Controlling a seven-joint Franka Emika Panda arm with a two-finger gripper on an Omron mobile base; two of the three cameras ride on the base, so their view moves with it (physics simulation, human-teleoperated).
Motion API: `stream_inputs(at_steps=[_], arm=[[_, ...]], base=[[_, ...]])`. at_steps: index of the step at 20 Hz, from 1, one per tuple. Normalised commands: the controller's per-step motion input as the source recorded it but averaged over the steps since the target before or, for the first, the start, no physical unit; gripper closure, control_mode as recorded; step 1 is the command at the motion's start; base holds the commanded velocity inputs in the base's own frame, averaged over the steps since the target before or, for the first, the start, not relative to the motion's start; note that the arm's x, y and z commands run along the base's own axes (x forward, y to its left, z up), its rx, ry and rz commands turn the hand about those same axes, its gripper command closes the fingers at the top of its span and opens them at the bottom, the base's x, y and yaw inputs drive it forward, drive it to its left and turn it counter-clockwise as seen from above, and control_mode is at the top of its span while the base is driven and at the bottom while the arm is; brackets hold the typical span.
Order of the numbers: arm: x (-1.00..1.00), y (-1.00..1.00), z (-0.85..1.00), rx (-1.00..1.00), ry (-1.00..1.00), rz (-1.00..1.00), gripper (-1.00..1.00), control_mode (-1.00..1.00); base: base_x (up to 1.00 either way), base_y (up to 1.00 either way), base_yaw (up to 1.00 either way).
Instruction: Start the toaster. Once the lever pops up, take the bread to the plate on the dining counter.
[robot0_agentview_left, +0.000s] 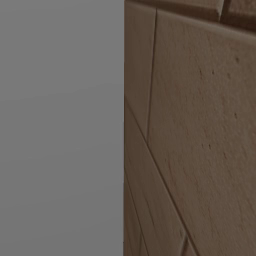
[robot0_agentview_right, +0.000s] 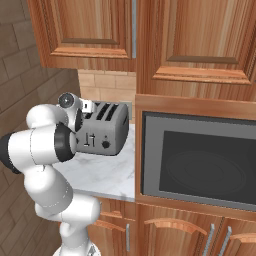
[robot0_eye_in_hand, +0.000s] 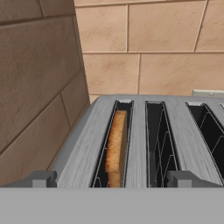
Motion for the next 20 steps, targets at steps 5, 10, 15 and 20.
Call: stream_inputs(at_steps=[5,10,15,20], arm=[[0.0,0.0,0.0,0.0,0.0,0.0,-1.0,-1.0],[0.0,0.0,0.0,0.0,0.0,0.0,-1.0,-1.0],[0.0,0.0,0.0,0.0,0.0,0.0,-1.0,-1.0],[0.0,0.0,0.0,0.0,0.0,0.0,-1.0,-1.0]], base=[[0.0,0.0,0.0],[0.0,0.0,0.0],[0.0,0.0,0.0],[0.0,0.0,0.0]])
